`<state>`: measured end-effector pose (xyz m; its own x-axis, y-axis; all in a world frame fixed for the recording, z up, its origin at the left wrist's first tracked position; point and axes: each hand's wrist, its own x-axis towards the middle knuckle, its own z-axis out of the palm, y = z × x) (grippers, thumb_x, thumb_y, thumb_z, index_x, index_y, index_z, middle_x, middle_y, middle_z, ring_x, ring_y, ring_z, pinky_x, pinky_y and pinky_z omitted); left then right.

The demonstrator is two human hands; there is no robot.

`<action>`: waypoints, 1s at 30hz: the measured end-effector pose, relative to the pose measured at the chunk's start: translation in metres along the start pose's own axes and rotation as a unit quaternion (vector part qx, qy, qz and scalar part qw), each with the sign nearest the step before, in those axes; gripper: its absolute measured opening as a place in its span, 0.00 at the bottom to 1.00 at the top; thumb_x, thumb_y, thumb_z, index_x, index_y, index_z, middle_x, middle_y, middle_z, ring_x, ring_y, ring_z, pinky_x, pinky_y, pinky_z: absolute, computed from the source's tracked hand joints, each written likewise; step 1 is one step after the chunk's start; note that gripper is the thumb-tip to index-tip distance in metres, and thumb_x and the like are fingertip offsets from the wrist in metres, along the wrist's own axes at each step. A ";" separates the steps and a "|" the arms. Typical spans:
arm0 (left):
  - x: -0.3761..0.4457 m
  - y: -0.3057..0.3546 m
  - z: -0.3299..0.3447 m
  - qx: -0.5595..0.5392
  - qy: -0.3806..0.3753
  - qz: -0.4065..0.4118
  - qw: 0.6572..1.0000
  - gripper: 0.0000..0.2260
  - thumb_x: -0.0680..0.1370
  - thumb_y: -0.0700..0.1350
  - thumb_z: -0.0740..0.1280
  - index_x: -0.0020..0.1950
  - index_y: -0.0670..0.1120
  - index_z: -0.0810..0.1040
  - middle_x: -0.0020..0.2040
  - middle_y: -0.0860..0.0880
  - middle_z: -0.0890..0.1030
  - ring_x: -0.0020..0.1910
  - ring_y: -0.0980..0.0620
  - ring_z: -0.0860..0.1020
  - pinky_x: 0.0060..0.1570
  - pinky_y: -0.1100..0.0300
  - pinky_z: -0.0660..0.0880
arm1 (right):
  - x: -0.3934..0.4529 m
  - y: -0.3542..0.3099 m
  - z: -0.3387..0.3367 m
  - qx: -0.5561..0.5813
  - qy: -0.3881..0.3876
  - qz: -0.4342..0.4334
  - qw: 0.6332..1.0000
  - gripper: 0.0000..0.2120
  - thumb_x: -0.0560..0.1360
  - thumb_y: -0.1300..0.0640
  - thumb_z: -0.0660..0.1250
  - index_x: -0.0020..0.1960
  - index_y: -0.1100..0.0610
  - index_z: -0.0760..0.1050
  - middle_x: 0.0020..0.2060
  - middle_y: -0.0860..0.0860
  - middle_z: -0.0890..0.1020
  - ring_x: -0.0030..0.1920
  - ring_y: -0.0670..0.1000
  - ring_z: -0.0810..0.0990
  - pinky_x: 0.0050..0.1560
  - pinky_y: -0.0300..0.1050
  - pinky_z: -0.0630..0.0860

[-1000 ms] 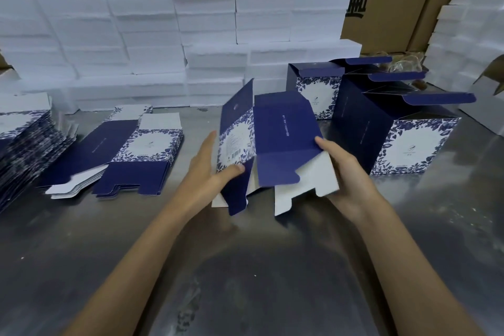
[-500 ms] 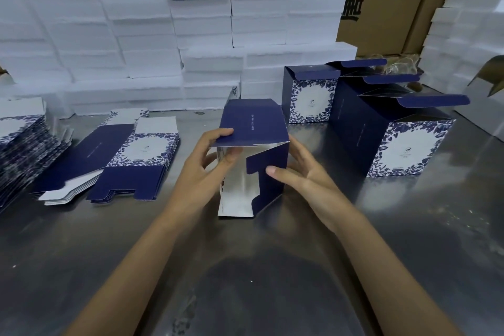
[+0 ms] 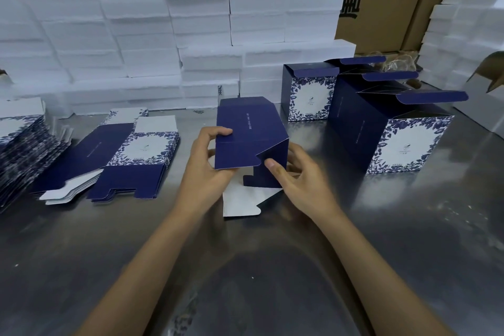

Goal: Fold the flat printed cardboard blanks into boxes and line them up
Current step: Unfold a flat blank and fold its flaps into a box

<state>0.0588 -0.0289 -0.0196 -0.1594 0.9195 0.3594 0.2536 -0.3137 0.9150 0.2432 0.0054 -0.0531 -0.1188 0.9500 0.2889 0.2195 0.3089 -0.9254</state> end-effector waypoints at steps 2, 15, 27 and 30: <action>0.000 0.005 -0.001 0.038 -0.001 0.057 0.998 0.21 0.72 0.33 0.73 0.61 0.49 0.75 0.68 0.53 0.72 0.68 0.60 0.72 0.53 0.63 0.75 | 0.001 0.002 -0.004 -0.019 -0.027 0.013 0.999 0.23 0.78 0.52 0.72 0.71 0.49 0.72 0.59 0.41 0.82 0.56 0.37 0.80 0.51 0.29 0.75; 0.002 0.014 -0.005 0.091 -0.029 0.086 0.992 0.21 0.72 0.26 0.71 0.57 0.48 0.81 0.68 0.50 0.75 0.67 0.61 0.72 0.66 0.64 0.68 | 0.006 0.011 -0.028 -0.333 -0.130 0.042 0.933 0.22 0.76 0.38 0.68 0.33 0.52 0.69 0.27 0.45 0.70 0.31 0.45 0.68 0.33 0.45 0.62; 0.002 0.016 -0.003 0.089 -0.028 0.078 0.993 0.20 0.71 0.28 0.72 0.57 0.48 0.81 0.68 0.48 0.74 0.70 0.52 0.72 0.70 0.57 0.68 | 0.008 0.005 -0.024 -0.269 -0.116 0.027 0.956 0.22 0.77 0.46 0.71 0.32 0.55 0.68 0.24 0.46 0.69 0.28 0.46 0.67 0.30 0.37 0.62; 0.002 0.015 -0.003 0.090 -0.029 0.077 0.993 0.20 0.71 0.28 0.73 0.56 0.47 0.81 0.68 0.47 0.74 0.70 0.50 0.72 0.70 0.56 0.68 | 0.007 0.001 -0.022 -0.258 -0.076 -0.005 0.963 0.23 0.77 0.48 0.72 0.31 0.55 0.66 0.21 0.47 0.66 0.27 0.45 0.66 0.28 0.36 0.64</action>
<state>0.0597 -0.0324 -0.0042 -0.0522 0.8773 0.4771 0.4382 -0.4092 0.8003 0.2638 0.0131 -0.0468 -0.2552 0.9412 0.2214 0.6648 0.3370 -0.6667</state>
